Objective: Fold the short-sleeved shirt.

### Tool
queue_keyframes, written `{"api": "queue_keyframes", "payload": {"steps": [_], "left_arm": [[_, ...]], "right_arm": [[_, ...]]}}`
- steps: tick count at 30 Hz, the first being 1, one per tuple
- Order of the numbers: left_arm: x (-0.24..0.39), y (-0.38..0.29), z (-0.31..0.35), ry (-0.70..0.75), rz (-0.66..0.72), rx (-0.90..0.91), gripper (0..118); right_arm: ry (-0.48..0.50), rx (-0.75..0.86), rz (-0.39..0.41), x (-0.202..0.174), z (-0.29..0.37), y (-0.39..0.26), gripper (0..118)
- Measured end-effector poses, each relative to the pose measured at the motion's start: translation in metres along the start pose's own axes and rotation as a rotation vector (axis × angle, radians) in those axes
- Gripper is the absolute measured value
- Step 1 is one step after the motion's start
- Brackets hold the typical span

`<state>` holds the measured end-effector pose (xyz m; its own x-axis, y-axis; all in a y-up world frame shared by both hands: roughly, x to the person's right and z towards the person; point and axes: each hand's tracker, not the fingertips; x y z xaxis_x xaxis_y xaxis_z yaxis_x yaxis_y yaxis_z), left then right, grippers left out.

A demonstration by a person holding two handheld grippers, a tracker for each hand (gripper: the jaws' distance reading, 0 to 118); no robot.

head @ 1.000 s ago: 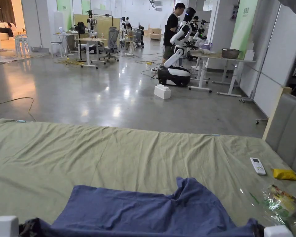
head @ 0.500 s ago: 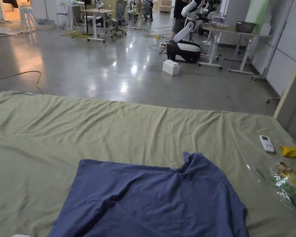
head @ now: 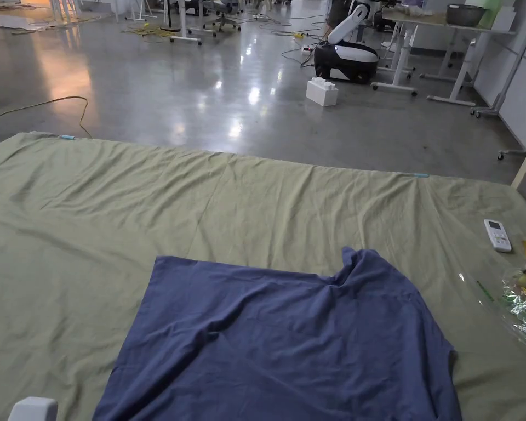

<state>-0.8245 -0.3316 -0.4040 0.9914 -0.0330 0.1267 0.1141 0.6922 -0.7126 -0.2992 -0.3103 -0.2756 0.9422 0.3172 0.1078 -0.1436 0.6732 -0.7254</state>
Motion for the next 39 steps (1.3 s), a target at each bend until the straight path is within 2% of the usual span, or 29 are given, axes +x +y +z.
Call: {"api": "queue_keyframes", "payload": {"steps": [1,5,13,15,16,17,18,19,21,23,24,25,31,39], "left_arm": [[-0.002,0.003,0.002,0.005,0.015,0.022,69],[0.011,0.028,0.020,0.005,0.025,0.112,70],[0.058,0.082,0.046,-0.005,0.039,0.372,69],[0.072,0.091,0.051,0.007,0.043,0.428,63],[0.071,0.093,0.049,-0.002,0.044,0.452,56],[0.076,0.096,0.051,-0.013,0.039,0.471,41],[0.081,0.098,0.054,-0.015,0.033,0.485,28],[0.085,0.100,0.056,-0.014,0.026,0.500,15],[0.093,0.103,0.062,-0.002,0.006,0.525,7],[0.098,0.105,0.068,-0.020,0.010,0.536,4],[0.093,0.107,0.063,-0.030,0.016,0.536,1],[0.094,0.108,0.064,-0.033,0.017,0.533,1],[0.080,0.110,0.061,-0.042,0.028,0.477,1],[0.027,0.084,0.055,-0.060,0.076,0.173,1]], "right_arm": [[-0.002,0.015,-0.007,0.001,0.002,0.003,75],[0.005,0.144,-0.061,0.004,0.008,0.023,78],[-0.014,0.457,-0.181,-0.020,0.022,0.084,76],[-0.048,0.529,-0.218,-0.028,0.027,0.099,58],[-0.078,0.570,-0.225,-0.030,0.030,0.104,44],[-0.094,0.625,-0.212,-0.033,0.034,0.112,22],[-0.096,0.631,-0.242,-0.035,0.033,0.117,12],[-0.108,0.653,-0.250,-0.036,0.035,0.121,9],[-0.103,0.703,-0.266,-0.036,0.040,0.129,1],[-0.100,0.685,-0.272,-0.037,0.040,0.136,0],[-0.129,0.715,-0.227,-0.037,0.043,0.141,0],[-0.099,0.689,-0.256,-0.036,0.042,0.141,0],[-0.088,0.700,-0.248,-0.036,0.041,0.148,0],[-0.072,0.644,-0.233,-0.033,0.028,0.137,0]]}}
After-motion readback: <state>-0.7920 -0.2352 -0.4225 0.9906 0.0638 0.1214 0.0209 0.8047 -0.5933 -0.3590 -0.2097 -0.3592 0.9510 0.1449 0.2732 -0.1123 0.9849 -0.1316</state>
